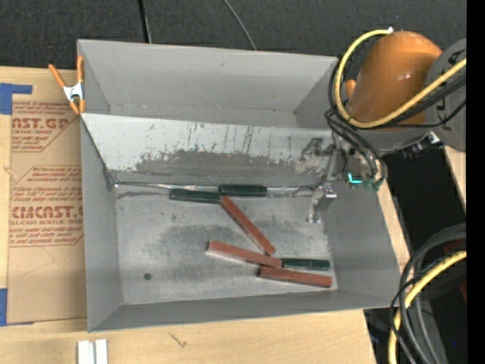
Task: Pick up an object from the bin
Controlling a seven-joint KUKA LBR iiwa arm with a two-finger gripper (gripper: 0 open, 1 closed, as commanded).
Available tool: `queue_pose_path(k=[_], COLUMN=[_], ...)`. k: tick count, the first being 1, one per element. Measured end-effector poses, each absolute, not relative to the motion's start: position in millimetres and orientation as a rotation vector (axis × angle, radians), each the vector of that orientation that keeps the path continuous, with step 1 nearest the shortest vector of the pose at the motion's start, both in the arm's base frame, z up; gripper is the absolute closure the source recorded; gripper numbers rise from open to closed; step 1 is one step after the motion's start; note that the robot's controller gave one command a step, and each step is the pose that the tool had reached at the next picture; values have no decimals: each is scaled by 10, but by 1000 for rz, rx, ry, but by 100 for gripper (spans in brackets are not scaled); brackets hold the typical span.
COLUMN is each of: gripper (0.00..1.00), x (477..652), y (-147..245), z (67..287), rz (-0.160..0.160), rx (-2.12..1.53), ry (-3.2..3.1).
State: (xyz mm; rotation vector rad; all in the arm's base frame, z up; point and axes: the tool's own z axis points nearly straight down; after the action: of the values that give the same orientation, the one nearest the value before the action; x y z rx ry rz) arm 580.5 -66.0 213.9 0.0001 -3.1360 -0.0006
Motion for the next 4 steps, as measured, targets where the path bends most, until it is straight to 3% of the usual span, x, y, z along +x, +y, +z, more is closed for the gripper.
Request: queue_pose_path(k=[1, 2, 4], gripper=[0, 0, 0], x=[5810, 5709, 5342], y=[-659, -586, -373], z=[2170, 2203, 1195], rz=[0, 1, -2], rx=[1, 106, 6], ry=[-3140, -3142, -3143])
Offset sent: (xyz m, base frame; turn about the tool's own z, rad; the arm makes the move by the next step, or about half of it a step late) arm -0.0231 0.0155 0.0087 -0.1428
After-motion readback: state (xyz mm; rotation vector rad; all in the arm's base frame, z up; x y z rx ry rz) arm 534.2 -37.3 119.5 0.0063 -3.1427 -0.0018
